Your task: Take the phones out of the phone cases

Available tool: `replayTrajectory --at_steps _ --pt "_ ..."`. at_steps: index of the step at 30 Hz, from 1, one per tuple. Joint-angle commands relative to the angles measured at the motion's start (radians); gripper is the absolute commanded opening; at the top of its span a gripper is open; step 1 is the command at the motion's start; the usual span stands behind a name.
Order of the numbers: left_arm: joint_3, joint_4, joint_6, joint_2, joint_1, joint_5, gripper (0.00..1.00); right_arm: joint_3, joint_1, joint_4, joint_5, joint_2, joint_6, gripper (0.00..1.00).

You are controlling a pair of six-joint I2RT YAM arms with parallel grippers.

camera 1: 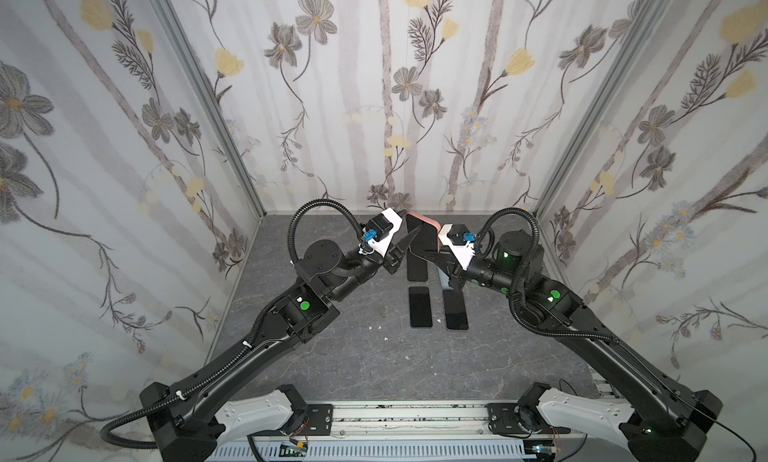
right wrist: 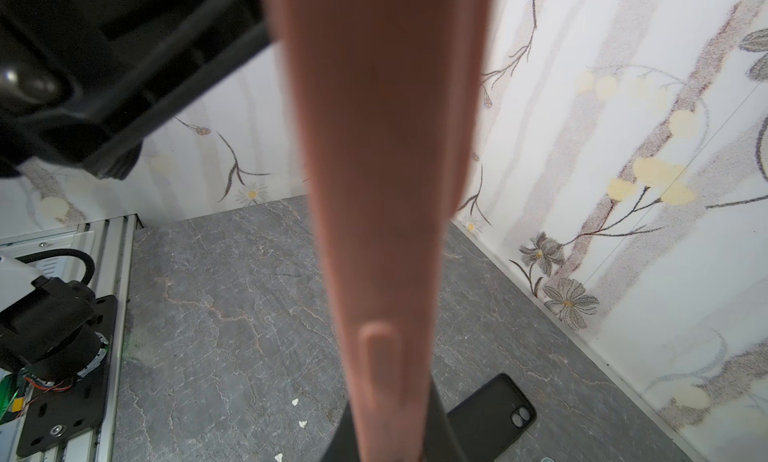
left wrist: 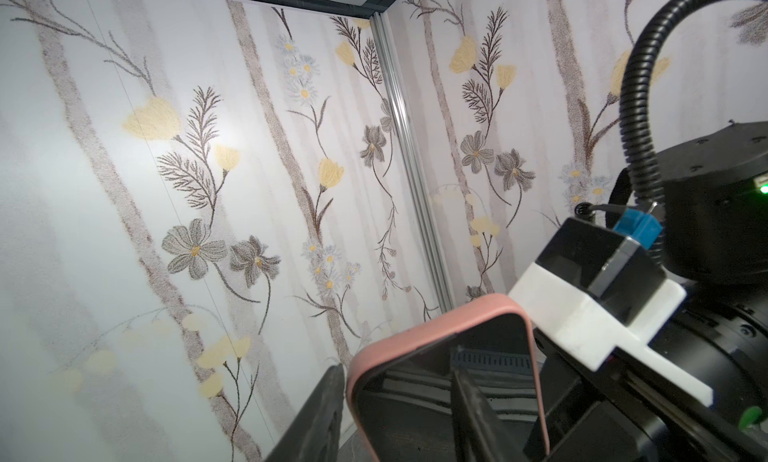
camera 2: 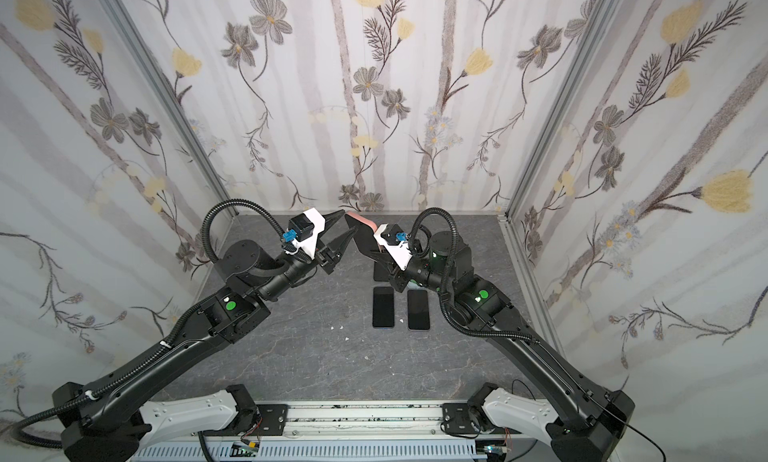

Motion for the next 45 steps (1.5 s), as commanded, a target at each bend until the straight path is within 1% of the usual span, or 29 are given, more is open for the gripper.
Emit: replayTrajectory --at_steps 1,5,15,21,30,45 --pt "-0.004 0.015 0.008 -0.005 0.000 -0.012 0.45 -0.001 0.000 0.087 0.041 -0.011 0.030 0.00" --pt "-0.006 0.015 0.006 -0.005 0.001 -0.009 0.45 -0.006 0.000 0.099 0.044 -0.017 0.040 0.00" --pt "-0.001 0.015 0.003 0.002 0.001 0.003 0.40 0.020 0.001 0.053 -0.006 0.009 0.023 0.00" --pt "0.004 0.015 0.002 0.010 0.000 0.002 0.40 0.020 0.003 0.051 -0.037 0.009 0.006 0.00" --pt "0.005 0.015 0.003 0.012 0.000 0.000 0.41 0.023 0.010 0.032 -0.049 0.014 -0.018 0.00" --pt "0.011 0.000 -0.004 0.012 -0.001 0.027 0.41 0.080 0.032 -0.041 -0.072 0.054 -0.071 0.00"
